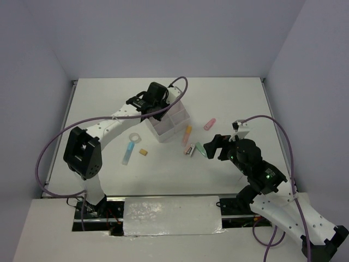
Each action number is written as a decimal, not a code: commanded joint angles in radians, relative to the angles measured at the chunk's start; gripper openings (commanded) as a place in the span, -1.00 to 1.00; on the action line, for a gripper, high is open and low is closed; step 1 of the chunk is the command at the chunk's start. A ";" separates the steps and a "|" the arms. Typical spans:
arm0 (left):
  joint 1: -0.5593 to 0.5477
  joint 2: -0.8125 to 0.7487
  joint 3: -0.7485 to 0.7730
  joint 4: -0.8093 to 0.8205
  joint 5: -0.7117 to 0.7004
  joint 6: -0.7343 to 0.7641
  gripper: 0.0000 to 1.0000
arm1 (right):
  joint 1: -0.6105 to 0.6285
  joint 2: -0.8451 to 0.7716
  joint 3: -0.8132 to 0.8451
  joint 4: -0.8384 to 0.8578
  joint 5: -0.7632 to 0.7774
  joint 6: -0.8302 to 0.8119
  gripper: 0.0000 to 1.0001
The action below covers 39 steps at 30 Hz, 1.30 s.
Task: Sort the stationery into containers
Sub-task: Place the stationery in the storage box.
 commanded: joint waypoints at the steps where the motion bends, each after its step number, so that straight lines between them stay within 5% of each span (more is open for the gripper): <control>1: -0.007 0.023 0.002 0.090 -0.013 0.027 -1.00 | -0.004 -0.004 0.008 0.004 0.009 -0.010 0.87; 10: -0.007 0.056 -0.040 0.084 -0.054 0.013 -1.00 | -0.005 -0.012 0.002 0.013 -0.001 -0.013 0.88; 22: -0.007 -0.004 -0.064 0.084 -0.076 0.000 0.26 | -0.004 -0.005 0.001 0.018 -0.007 -0.015 0.88; 32: -0.007 -0.191 -0.040 0.079 -0.031 -0.076 0.49 | -0.002 0.007 -0.002 0.024 -0.012 -0.017 0.88; 39: -0.021 -0.401 -0.154 -0.002 -0.072 -0.390 0.75 | -0.002 0.019 -0.004 0.035 -0.023 -0.020 0.88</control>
